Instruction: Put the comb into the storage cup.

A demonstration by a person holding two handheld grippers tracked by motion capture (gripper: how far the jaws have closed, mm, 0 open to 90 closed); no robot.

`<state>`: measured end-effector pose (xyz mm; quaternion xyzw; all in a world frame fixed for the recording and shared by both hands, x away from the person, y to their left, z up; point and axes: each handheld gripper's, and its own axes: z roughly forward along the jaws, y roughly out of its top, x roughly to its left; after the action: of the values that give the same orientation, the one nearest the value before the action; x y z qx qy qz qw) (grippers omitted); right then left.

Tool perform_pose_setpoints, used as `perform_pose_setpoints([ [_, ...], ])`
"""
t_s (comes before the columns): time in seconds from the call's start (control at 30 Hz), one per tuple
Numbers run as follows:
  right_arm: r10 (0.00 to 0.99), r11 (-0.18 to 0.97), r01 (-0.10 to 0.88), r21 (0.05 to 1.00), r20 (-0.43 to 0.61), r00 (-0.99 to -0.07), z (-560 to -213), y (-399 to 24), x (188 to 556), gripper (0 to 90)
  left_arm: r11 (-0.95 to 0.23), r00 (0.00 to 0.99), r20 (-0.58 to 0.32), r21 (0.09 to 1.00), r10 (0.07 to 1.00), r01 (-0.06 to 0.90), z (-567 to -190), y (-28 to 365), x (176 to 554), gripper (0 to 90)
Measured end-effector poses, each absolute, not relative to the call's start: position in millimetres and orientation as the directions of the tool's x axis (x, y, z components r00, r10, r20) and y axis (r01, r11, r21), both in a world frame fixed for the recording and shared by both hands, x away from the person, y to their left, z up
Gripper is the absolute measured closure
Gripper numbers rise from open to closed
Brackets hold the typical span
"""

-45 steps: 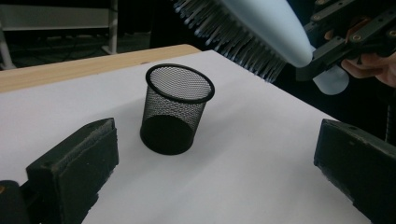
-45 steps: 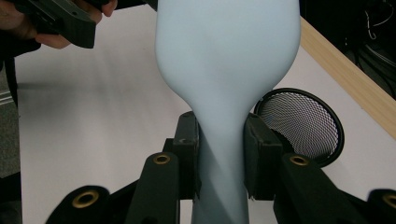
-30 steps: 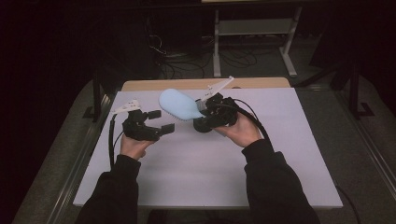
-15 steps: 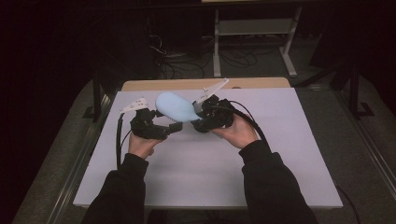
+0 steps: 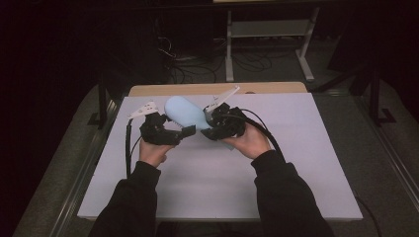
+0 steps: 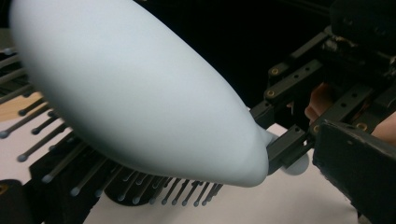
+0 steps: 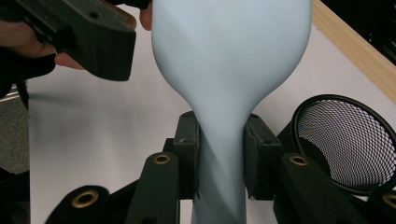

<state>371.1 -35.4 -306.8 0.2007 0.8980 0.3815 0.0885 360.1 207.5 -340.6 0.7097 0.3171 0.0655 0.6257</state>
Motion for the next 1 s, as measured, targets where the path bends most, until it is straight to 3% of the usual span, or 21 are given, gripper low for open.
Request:
perform_pose_setpoints([
  [0.27, 0.436, 0.625, 0.293, 0.724, -0.012, -0.9, -309.7, -35.2, 372.4, 69.0, -0.017, 0.765, -0.302, 0.926, 0.569, 0.378, -337.5, 207.5, 362.0, 13.1],
  [0.7, 0.451, 0.624, 0.29, 0.725, -0.031, -0.892, -313.9, -31.4, 372.8, 69.1, -0.004, 0.762, -0.307, 0.927, 0.57, 0.376, -324.6, 204.5, 365.0, 17.2],
  [0.8, 0.452, 0.624, 0.288, 0.726, -0.035, -0.891, -314.3, -31.2, 372.9, 69.1, 0.025, 0.763, -0.329, 0.924, 0.557, 0.38, -323.6, 205.9, 366.0, 20.8],
  [1.0, 0.448, 0.623, 0.277, 0.732, -0.043, -0.893, -313.8, -30.2, 371.6, 69.1, 0.07, 0.765, -0.341, 0.929, 0.547, 0.363, -321.5, 209.9, 365.9, 36.1],
])
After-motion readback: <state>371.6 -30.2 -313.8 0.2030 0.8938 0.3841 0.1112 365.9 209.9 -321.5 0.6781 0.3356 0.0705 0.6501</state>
